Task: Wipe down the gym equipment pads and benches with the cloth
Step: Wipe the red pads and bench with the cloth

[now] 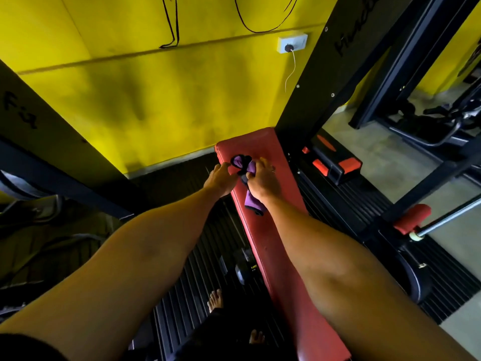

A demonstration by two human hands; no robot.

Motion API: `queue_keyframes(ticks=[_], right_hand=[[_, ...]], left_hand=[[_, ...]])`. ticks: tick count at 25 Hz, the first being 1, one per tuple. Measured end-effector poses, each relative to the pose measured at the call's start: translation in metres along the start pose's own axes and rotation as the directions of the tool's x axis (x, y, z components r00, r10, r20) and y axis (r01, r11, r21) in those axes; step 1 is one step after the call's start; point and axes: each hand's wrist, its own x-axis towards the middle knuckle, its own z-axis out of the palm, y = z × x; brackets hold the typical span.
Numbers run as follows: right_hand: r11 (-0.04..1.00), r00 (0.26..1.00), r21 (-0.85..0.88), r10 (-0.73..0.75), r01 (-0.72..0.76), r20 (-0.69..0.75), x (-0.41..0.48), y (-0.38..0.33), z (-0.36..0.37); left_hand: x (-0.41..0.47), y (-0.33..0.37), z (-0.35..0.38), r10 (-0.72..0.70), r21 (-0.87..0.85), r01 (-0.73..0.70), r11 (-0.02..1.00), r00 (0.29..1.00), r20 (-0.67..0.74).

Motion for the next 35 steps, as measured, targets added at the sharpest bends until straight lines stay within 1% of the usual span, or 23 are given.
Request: queue_keyframes(ticks=[2, 6, 9, 10, 12, 14, 16, 17, 18, 20, 21, 23, 24, 25, 26, 28, 30, 31, 32, 33, 35], right_hand=[[0.999, 0.999, 0.031, 0.012, -0.010, -0.038, 0.027, -0.001, 0.010], [0.999, 0.995, 0.047, -0.001, 0.005, -0.095, 0.073, -0.010, 0.032], [1.000, 0.992, 0.008, 0.019, -0.018, -0.121, 0.098, -0.006, 0.056], [1.000, 0.990, -0.019, 0.016, -0.019, -0.137, 0.102, -0.003, 0.064], [0.995, 0.975, -0.099, -0.018, -0.004, -0.220, 0.105, -0.002, 0.077], [0.986, 0.956, -0.163, -0.069, 0.022, -0.284, 0.114, -0.005, 0.079], [0.966, 0.959, -0.252, -0.127, 0.061, -0.253, 0.132, -0.001, 0.074], [0.950, 0.959, -0.302, -0.162, 0.087, -0.234, 0.141, 0.005, 0.067], [0.938, 0.953, -0.330, -0.188, 0.103, -0.237, 0.152, 0.015, 0.059], [0.935, 0.946, -0.350, -0.165, 0.061, -0.278, 0.179, 0.041, 0.039], [0.940, 0.949, -0.339, -0.129, 0.025, -0.289, 0.188, 0.054, 0.028], [0.948, 0.955, -0.317, -0.052, -0.045, -0.292, 0.202, 0.062, 0.017], [0.942, 0.950, -0.331, -0.054, -0.053, -0.306, 0.204, 0.054, 0.020], [0.933, 0.945, -0.360, -0.093, -0.027, -0.313, 0.201, 0.039, 0.027], [0.917, 0.938, -0.396, -0.167, 0.036, -0.303, 0.196, 0.023, 0.039], [0.879, 0.911, -0.421, -0.343, 0.224, -0.231, 0.189, 0.000, 0.054], [0.833, 0.870, -0.417, -0.464, 0.364, -0.168, 0.197, 0.007, 0.046], [0.813, 0.849, -0.435, -0.498, 0.387, -0.175, 0.204, 0.021, 0.037], [0.805, 0.839, -0.457, -0.507, 0.379, -0.197, 0.212, 0.038, 0.027], [0.824, 0.844, -0.451, -0.482, 0.344, -0.237, 0.218, 0.052, 0.016], [0.880, 0.879, -0.418, -0.369, 0.225, -0.303, 0.223, 0.060, 0.010]], left_hand=[[0.025, -0.001, -0.009, 0.016, 0.035, -0.016, 0.999, 1.000, -0.012], [0.068, -0.003, -0.027, 0.169, 0.127, -0.162, 0.979, 0.985, -0.046], [0.102, -0.012, -0.030, 0.204, 0.145, -0.199, 0.969, 0.979, -0.020], [0.112, -0.015, -0.029, 0.196, 0.136, -0.192, 0.972, 0.981, -0.015], [0.126, -0.016, -0.027, 0.148, 0.023, -0.147, 0.989, 0.988, -0.037], [0.138, -0.015, -0.025, 0.142, -0.015, -0.144, 0.990, 0.988, -0.061], [0.150, -0.015, -0.020, 0.175, 0.019, -0.175, 0.984, 0.981, -0.079], [0.158, -0.016, -0.018, 0.170, 0.029, -0.168, 0.985, 0.981, -0.091], [0.164, -0.016, -0.015, 0.135, 0.008, -0.135, 0.991, 0.984, -0.114], [0.178, -0.015, -0.007, 0.040, -0.073, -0.053, 0.996, 0.986, -0.161], [0.180, -0.013, -0.001, 0.013, -0.087, -0.032, 0.996, 0.977, -0.214], [0.182, -0.009, 0.009, -0.009, -0.084, -0.022, 0.996, 0.934, -0.358], [0.184, -0.009, 0.012, -0.019, -0.083, -0.017, 0.996, 0.911, -0.412], [0.186, -0.012, 0.015, -0.026, -0.091, -0.017, 0.996, 0.893, -0.449], [0.187, -0.015, 0.017, -0.028, -0.105, -0.024, 0.994, 0.883, -0.469], [0.189, -0.019, 0.020, -0.024, -0.132, -0.048, 0.990, 0.870, -0.493], [0.190, -0.018, 0.021, -0.013, -0.130, -0.065, 0.989, 0.850, -0.526], [0.192, -0.018, 0.022, -0.005, -0.116, -0.068, 0.991, 0.844, -0.536], [0.193, -0.018, 0.023, 0.004, -0.107, -0.074, 0.991, 0.842, -0.540], [0.193, -0.017, 0.025, 0.013, -0.110, -0.086, 0.990, 0.840, -0.542], [0.194, -0.017, 0.025, 0.017, -0.108, -0.091, 0.990, 0.836, -0.548]])
